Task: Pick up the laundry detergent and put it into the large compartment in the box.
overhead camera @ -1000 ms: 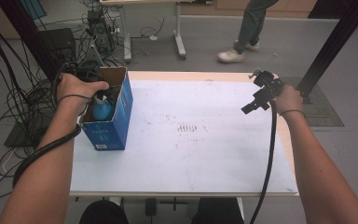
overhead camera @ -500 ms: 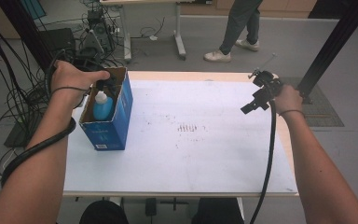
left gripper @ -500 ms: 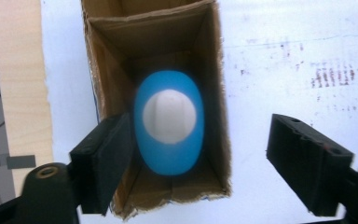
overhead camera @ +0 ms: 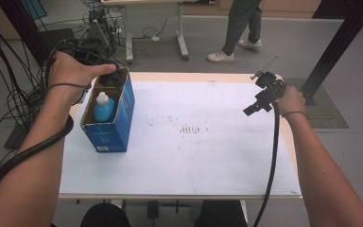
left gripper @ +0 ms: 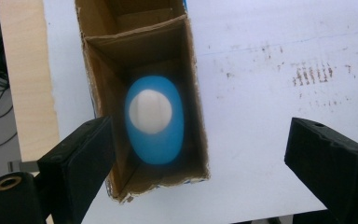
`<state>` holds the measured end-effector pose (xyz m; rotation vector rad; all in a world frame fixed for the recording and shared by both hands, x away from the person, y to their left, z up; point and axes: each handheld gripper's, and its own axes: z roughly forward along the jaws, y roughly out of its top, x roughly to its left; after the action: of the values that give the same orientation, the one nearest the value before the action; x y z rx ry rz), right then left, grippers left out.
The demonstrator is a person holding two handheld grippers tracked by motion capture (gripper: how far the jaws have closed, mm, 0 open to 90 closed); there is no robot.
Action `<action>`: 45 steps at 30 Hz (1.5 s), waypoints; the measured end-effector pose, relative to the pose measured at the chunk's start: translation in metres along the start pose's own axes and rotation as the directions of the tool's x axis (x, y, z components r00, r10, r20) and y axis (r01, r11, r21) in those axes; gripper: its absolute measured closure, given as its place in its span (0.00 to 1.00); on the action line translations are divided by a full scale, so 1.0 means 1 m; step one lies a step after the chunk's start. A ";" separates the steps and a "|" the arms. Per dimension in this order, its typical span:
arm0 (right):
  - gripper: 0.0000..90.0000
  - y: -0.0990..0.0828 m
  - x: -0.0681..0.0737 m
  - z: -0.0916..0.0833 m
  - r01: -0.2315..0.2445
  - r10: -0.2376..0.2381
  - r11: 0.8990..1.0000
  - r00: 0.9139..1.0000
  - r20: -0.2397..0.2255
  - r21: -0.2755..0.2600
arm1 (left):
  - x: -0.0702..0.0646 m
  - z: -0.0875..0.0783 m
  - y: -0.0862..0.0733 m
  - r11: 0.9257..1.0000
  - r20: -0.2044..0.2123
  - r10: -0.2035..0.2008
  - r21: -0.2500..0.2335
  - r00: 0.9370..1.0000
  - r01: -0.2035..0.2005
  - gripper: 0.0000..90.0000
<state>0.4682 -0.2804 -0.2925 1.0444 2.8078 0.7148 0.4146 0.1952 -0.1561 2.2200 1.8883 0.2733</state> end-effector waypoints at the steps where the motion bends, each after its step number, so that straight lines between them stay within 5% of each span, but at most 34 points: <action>1: 0.04 0.000 0.000 0.000 0.002 -0.002 1.000 1.000 0.000 -0.002 | -0.001 -0.001 0.000 1.000 0.003 0.001 -0.001 1.000 -0.001 0.10; 11: 0.04 0.001 0.000 0.002 0.005 -0.005 1.000 1.000 -0.002 0.005 | -0.014 -0.009 -0.002 0.999 0.028 0.043 -0.017 0.999 -0.043 0.10; 21: 0.04 0.002 0.000 0.003 0.000 0.000 1.000 1.000 -0.004 0.009 | -0.048 -0.011 -0.001 0.991 0.071 0.132 -0.031 0.989 -0.130 0.10; 31: 0.04 0.000 -0.001 0.002 0.001 -0.001 1.000 1.000 -0.002 0.005 | -0.084 -0.010 -0.001 0.974 0.127 0.224 -0.043 0.966 -0.220 0.10; 45: 0.04 -0.001 -0.001 0.000 -0.006 0.006 1.000 1.000 0.001 0.009 | -0.131 0.002 -0.003 0.948 0.211 0.318 -0.044 0.925 -0.316 0.10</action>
<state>0.4684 -0.2816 -0.2930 1.0543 2.8108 0.7021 0.3916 0.0667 -0.1595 2.4329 1.4135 0.0847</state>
